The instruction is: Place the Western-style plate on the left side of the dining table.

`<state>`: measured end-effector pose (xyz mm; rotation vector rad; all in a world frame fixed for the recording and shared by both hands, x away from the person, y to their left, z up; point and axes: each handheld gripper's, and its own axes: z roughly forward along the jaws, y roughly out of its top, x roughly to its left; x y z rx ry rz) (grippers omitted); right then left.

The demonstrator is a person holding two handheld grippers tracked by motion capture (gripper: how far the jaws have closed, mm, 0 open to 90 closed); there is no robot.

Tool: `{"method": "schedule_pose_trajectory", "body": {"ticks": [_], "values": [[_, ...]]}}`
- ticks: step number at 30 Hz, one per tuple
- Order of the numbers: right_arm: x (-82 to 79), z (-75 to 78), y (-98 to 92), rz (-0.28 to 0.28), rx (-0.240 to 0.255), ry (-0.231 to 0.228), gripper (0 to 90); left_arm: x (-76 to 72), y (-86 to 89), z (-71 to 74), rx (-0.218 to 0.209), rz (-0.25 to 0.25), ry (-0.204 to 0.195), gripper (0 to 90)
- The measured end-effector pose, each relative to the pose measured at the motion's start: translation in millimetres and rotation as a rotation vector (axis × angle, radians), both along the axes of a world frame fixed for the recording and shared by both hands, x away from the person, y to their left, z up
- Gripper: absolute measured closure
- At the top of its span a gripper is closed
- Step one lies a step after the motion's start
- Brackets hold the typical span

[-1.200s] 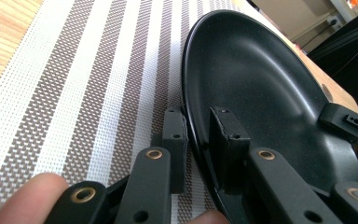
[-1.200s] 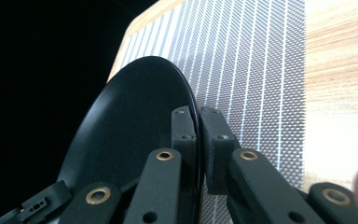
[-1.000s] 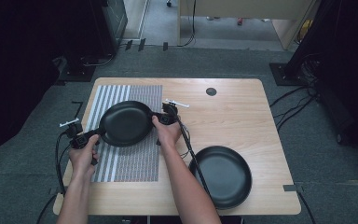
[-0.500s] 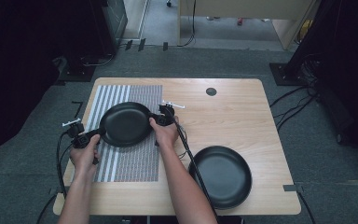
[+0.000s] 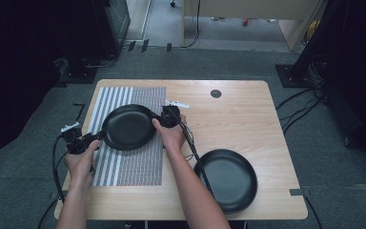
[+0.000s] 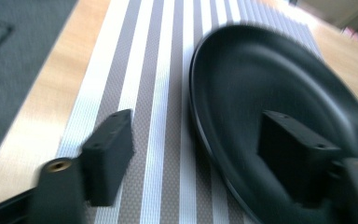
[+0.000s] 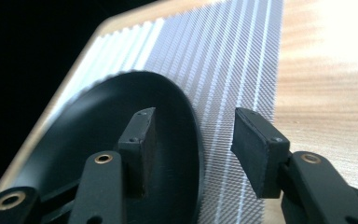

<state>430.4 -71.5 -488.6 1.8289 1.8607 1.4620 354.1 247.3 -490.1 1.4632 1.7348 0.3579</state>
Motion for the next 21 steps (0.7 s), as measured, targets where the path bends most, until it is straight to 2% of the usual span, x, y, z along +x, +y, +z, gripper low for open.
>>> {"method": "schedule_pose_trajectory", "body": {"ticks": [2, 3, 5, 6, 7, 8, 9, 12, 14, 16, 17, 19, 21], "values": [[-6.6, 9.1, -1.6, 0.025, -0.031, 0.001, 43.1, -5.1, 1.0, 2.8, -0.012, -0.012, -0.001, 17.0], [-12.2, 17.4, -3.4, 0.053, -0.084, -0.002, 40.7, -8.1, 0.7, 4.4, -0.008, -0.016, -0.006, 13.4], [-14.4, 21.6, -4.9, 0.067, -0.096, 0.005, 39.9, -14.3, -0.3, 7.6, 0.009, -0.022, -0.014, 12.7], [-16.8, 25.6, -7.0, 0.080, -0.092, 0.013, 39.1, -17.3, -0.6, 8.9, 0.010, -0.029, -0.018, 11.2], [-22.2, 32.8, -11.9, 0.094, -0.062, 0.006, 36.6, -23.4, -0.8, 11.2, 0.008, -0.043, -0.027, 10.1], [-25.2, 36.2, -14.3, 0.103, -0.059, 0.004, 35.0, -23.4, -0.8, 11.2, 0.008, -0.043, -0.027, 9.7], [-28.4, 39.3, -16.6, 0.112, -0.059, -0.002, 33.1, -29.3, -0.6, 13.9, 0.027, -0.049, -0.036, 9.1], [-35.6, 43.7, -21.5, 0.130, -0.053, -0.018, 30.1, -35.1, 1.5, 16.4, 0.033, -0.049, -0.046, 8.4], [-43.1, 45.6, -26.7, 0.160, -0.082, -0.033, 27.1, -40.9, 4.4, 18.7, 0.038, -0.048, -0.053, 7.4], [-48.6, 45.7, -33.5, 0.161, -0.085, -0.038, 26.8, -47.4, 6.1, 20.8, 0.045, -0.058, -0.064, 6.1], [-52.7, 46.5, -39.6, 0.157, -0.114, -0.032, 26.2, -50.5, 7.1, 21.6, 0.042, -0.069, -0.068, 3.2], [-55.2, 46.9, -42.8, 0.152, -0.132, -0.032, 25.9, -56.4, 7.9, 23.0, 0.047, -0.077, -0.066, 3.1], [-60.7, 46.8, -54.3, 0.152, -0.129, -0.032, 25.1, -64.1, 8.8, 25.2, 0.073, -0.079, -0.064, 2.9]]}}
